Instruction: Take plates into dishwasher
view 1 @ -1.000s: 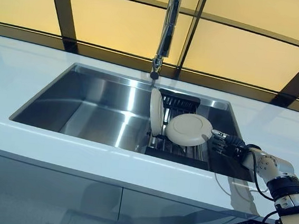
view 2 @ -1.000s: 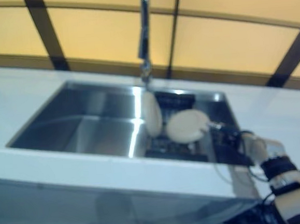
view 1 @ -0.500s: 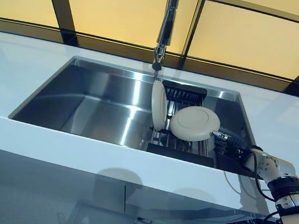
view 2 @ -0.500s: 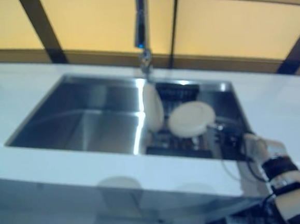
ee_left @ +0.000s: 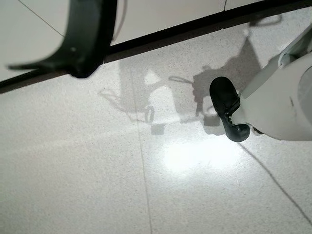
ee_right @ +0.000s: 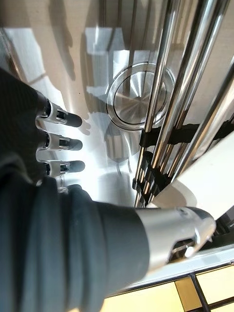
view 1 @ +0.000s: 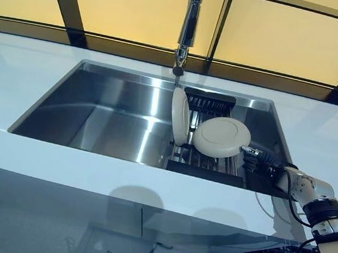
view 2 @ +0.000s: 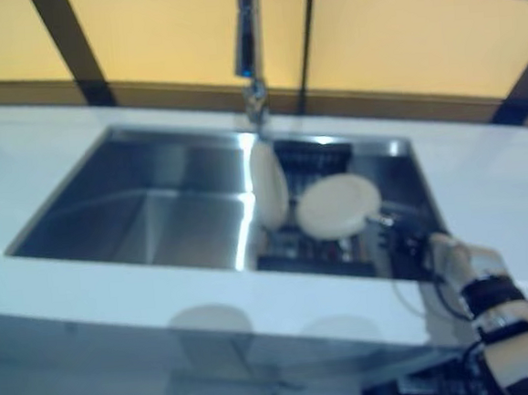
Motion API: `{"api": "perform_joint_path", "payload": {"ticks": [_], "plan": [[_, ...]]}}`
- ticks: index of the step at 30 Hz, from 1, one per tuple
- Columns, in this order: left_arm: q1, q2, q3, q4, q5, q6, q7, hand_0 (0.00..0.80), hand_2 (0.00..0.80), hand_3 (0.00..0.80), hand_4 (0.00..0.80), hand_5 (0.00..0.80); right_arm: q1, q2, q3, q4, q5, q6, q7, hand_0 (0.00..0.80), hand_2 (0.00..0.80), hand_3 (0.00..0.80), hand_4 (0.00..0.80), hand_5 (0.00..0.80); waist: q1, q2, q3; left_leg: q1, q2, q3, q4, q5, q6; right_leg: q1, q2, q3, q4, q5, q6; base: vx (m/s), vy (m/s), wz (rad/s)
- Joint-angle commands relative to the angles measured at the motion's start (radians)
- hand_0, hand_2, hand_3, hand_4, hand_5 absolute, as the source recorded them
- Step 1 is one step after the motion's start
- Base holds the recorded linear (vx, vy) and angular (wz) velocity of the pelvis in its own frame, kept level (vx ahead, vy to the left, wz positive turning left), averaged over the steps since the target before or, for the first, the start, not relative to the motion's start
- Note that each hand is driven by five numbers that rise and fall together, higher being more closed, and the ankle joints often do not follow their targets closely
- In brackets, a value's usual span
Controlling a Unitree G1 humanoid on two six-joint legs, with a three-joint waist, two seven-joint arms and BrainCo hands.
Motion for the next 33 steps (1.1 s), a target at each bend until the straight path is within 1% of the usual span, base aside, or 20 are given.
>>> {"api": "perform_joint_path", "payload": {"ticks": [1, 7, 16, 21, 25, 33], "plan": [[-0.017, 0.011, -0.041, 0.018, -0.037, -0.013, -0.005, 0.0, 0.0, 0.0, 0.0, 0.0, -0.121, -0.046, -0.004, -0.022, 0.046, -0.069, -0.011, 0.0, 0.0, 0.0, 0.0, 0.0, 0.019, -0.02, -0.022, 0.021, -0.008, 0.004, 0.005, -0.086, -0.002, -0.004, -0.061, -0.008, 0.042, -0.02, 0.097, 0.018, -0.006, 0.05], [-0.013, 0.013, -0.04, 0.023, -0.018, -0.001, -0.002, 0.0, 0.0, 0.0, 0.0, 0.0, -0.118, -0.042, -0.009, -0.036, 0.054, -0.077, -0.02, 0.0, 0.0, 0.0, 0.0, 0.0, 0.019, -0.034, -0.036, 0.032, -0.008, 0.006, 0.005, -0.09, 0.003, 0.005, -0.059, -0.007, 0.044, -0.021, 0.099, 0.032, -0.014, 0.03], [-0.01, 0.019, -0.037, 0.034, -0.007, -0.001, -0.006, 0.0, 0.0, 0.0, 0.0, 0.0, -0.116, -0.041, -0.014, -0.036, 0.054, -0.084, -0.017, 0.0, 0.0, 0.0, 0.0, 0.0, 0.019, -0.038, -0.043, 0.039, -0.007, 0.004, 0.004, -0.092, 0.004, 0.012, -0.056, -0.004, 0.042, -0.021, 0.1, 0.009, -0.003, 0.0], [-0.007, 0.018, -0.034, 0.037, -0.016, 0.0, -0.006, 0.0, 0.0, 0.0, 0.0, 0.0, -0.126, -0.044, -0.012, -0.04, 0.066, -0.082, -0.019, 0.0, 0.0, 0.0, 0.0, 0.0, 0.021, -0.036, -0.042, 0.035, -0.007, 0.004, 0.004, -0.09, 0.004, 0.01, -0.056, -0.004, 0.041, -0.02, 0.1, 0.009, -0.002, 0.0], [-0.005, 0.014, -0.036, 0.039, -0.023, -0.009, -0.004, 0.0, 0.0, 0.0, 0.0, 0.0, -0.131, -0.037, -0.013, -0.037, 0.062, -0.098, -0.02, 0.0, 0.0, 0.0, 0.0, 0.0, 0.025, -0.03, -0.038, 0.028, -0.007, -0.003, 0.002, -0.087, 0.002, 0.006, -0.056, -0.005, 0.039, -0.021, 0.098, 0.0, 0.002, 0.01], [-0.002, 0.01, -0.039, 0.031, -0.031, -0.008, 0.0, 0.0, 0.0, 0.0, 0.0, 0.0, -0.143, -0.024, -0.009, -0.047, 0.081, -0.115, -0.05, 0.0, 0.0, 0.0, 0.0, 0.0, 0.03, -0.029, -0.038, 0.024, -0.009, -0.008, 0.001, -0.084, 0.003, 0.003, -0.057, -0.008, 0.04, -0.02, 0.097, 0.005, 0.001, 0.01]]}}
